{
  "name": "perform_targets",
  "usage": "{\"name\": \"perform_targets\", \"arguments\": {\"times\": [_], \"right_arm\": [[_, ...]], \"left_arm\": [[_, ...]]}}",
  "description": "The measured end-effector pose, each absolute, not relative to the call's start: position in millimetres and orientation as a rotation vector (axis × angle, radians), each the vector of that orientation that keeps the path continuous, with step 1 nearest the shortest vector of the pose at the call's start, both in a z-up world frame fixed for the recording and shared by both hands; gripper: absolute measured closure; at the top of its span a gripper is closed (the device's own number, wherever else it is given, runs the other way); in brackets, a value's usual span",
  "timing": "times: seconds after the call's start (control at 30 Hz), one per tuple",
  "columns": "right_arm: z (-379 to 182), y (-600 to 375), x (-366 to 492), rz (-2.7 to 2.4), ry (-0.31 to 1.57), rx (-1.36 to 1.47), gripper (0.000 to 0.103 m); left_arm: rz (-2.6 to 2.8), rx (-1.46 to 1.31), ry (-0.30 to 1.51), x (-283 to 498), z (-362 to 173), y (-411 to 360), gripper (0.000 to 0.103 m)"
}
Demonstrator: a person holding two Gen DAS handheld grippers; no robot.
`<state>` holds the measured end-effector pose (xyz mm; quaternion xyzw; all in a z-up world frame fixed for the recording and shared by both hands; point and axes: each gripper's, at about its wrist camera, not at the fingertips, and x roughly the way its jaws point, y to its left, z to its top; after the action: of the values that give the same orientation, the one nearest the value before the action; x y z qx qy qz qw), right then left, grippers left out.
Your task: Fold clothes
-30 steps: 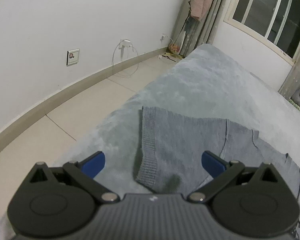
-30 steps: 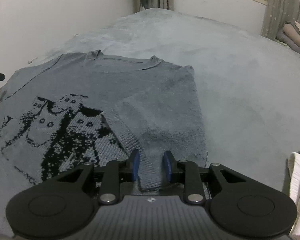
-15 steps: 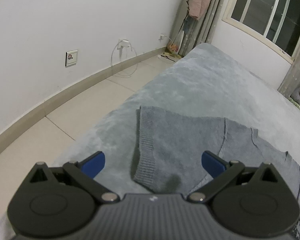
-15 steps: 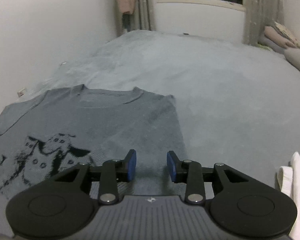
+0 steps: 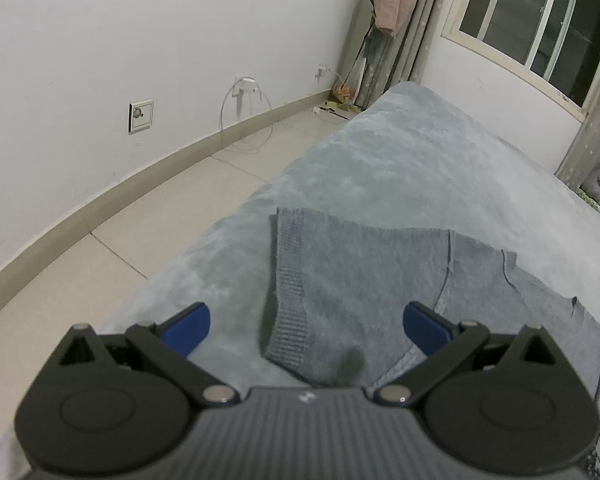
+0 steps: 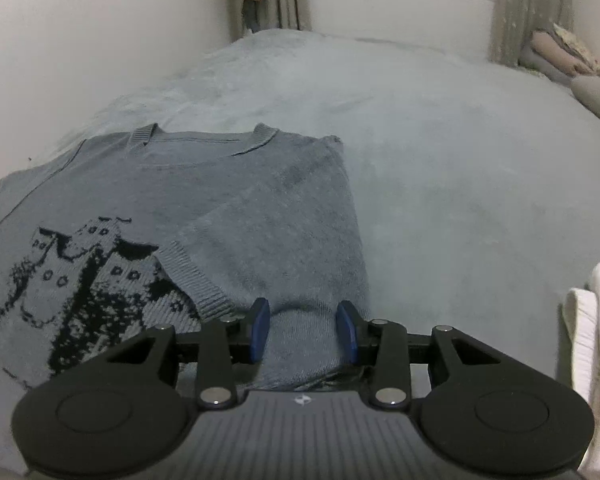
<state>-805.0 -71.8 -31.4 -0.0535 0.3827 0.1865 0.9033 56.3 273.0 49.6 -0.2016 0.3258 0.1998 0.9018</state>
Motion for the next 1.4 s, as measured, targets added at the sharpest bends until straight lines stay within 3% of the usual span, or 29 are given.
{"name": "perform_targets", "arguments": {"times": [0.5, 0.7, 0.83, 1.2, 1.3, 1.37, 1.4], "right_arm": [[-26.9, -59.5, -841.2, 0.375, 0.881, -0.164, 0.061], [-1.1, -57.7, -869.7, 0.403, 0.823, -0.087, 0.056], [7.2, -52.5, -881.6, 0.45, 0.785, -0.047, 0.051], [4.2, -43.6, -900.3, 0.518, 0.785, 0.034, 0.05], [0.6, -41.8, -898.5, 0.503, 0.787, 0.041, 0.05], [-1.3, -42.4, -899.3, 0.506, 0.795, 0.051, 0.05], [-1.6, -40.9, -899.2, 0.508, 0.793, 0.048, 0.05]], "left_arm": [[0.512, -0.539, 0.646, 40.5, 50.7, 312.7, 0.0], [0.506, -0.611, 0.618, 37.7, 48.4, 325.5, 0.0], [0.438, -0.656, 0.615, 46.5, 44.2, 323.3, 0.0], [0.39, -0.6, 0.629, 100.6, 28.1, 324.7, 0.002], [0.416, -0.53, 0.631, 106.7, 23.6, 315.2, 0.008], [0.441, -0.473, 0.633, 108.5, 20.4, 307.7, 0.026], [0.46, -0.415, 0.639, 110.4, 20.3, 302.2, 0.046]]}}
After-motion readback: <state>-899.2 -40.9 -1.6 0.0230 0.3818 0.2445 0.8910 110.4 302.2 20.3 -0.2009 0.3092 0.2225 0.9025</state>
